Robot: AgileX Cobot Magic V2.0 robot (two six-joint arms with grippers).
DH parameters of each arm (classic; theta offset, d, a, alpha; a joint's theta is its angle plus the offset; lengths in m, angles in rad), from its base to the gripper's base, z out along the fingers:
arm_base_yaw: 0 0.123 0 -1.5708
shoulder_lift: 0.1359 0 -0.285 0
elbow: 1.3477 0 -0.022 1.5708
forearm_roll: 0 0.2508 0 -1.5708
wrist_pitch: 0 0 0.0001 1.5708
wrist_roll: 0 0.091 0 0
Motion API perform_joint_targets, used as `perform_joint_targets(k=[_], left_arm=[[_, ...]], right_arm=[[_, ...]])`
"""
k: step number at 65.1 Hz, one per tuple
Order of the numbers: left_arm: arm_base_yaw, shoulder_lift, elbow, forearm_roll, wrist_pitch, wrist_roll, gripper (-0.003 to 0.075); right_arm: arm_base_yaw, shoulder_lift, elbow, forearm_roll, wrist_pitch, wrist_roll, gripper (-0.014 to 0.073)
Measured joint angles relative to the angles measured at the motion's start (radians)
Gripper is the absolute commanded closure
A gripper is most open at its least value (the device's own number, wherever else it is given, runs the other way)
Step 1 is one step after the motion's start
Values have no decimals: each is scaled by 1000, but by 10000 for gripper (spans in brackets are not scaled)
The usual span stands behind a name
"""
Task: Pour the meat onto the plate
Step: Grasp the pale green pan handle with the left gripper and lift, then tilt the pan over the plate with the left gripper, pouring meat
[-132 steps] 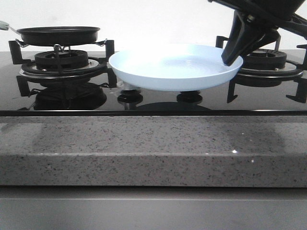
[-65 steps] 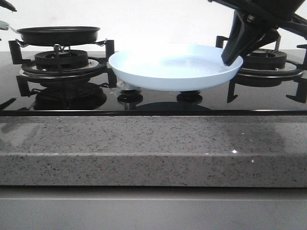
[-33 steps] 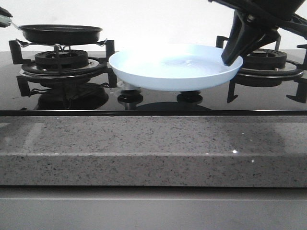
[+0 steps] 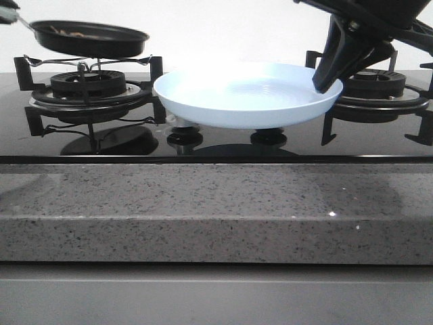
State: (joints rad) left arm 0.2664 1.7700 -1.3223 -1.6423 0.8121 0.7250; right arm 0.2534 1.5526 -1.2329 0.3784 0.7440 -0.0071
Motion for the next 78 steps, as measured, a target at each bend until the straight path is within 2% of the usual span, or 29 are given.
perform_joint_targets(k=[12, 25, 42, 57, 78], left_arm=[[-7, -150, 88, -75, 17, 90, 741], [-58, -269, 139, -89, 47, 149, 741], [-232, -324, 163, -88, 47, 242, 741], [-393, -324, 166, -25, -78, 347, 741], [-493, -336, 170, 1, -140, 578, 741]], right_arm=[[0, 0, 0, 0, 0, 0, 663], [0, 0, 0, 0, 0, 0, 663], [0, 0, 0, 0, 0, 0, 663], [0, 0, 0, 0, 0, 0, 663], [0, 0, 0, 0, 0, 0, 663]])
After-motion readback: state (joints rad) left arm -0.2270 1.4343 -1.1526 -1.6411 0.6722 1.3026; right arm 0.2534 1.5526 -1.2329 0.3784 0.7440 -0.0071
